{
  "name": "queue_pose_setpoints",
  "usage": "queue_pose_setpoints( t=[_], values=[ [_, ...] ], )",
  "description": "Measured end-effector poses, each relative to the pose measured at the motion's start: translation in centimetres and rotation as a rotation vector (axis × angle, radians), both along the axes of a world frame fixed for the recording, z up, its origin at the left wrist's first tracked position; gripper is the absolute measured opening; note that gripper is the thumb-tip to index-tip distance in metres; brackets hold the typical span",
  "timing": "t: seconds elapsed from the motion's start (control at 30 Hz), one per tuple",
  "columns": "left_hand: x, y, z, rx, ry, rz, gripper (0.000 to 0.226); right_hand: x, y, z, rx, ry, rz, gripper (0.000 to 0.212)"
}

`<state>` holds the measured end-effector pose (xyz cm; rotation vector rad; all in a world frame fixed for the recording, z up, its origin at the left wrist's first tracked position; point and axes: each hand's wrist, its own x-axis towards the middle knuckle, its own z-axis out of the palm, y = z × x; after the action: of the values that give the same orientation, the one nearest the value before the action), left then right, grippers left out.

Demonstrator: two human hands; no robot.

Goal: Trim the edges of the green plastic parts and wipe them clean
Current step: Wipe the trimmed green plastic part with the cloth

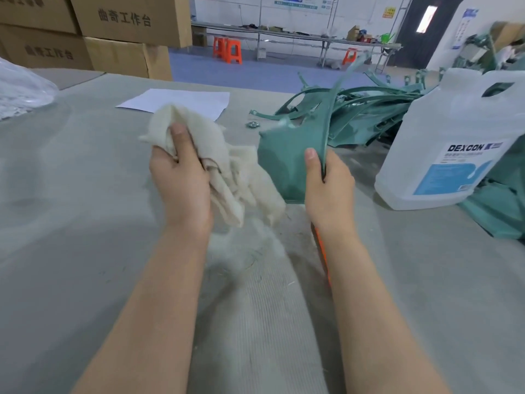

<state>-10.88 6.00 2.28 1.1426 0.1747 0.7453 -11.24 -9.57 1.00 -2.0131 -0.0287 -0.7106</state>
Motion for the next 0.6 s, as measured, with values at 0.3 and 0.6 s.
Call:
queue_pose_setpoints(
  t=[0.3,0.6],
  values=[
    [-1.9,-5.1,-0.7,0.816,-0.263,-0.189,0.043,-1.1,2.4,0.8,0.214,0.023,0.341,0.026],
    [-0.6,-4.4,-2.7,1.148,0.281,0.008,0.058,-0.7,1.6,1.2,0.519,0.065,0.258,0.036]
  ],
)
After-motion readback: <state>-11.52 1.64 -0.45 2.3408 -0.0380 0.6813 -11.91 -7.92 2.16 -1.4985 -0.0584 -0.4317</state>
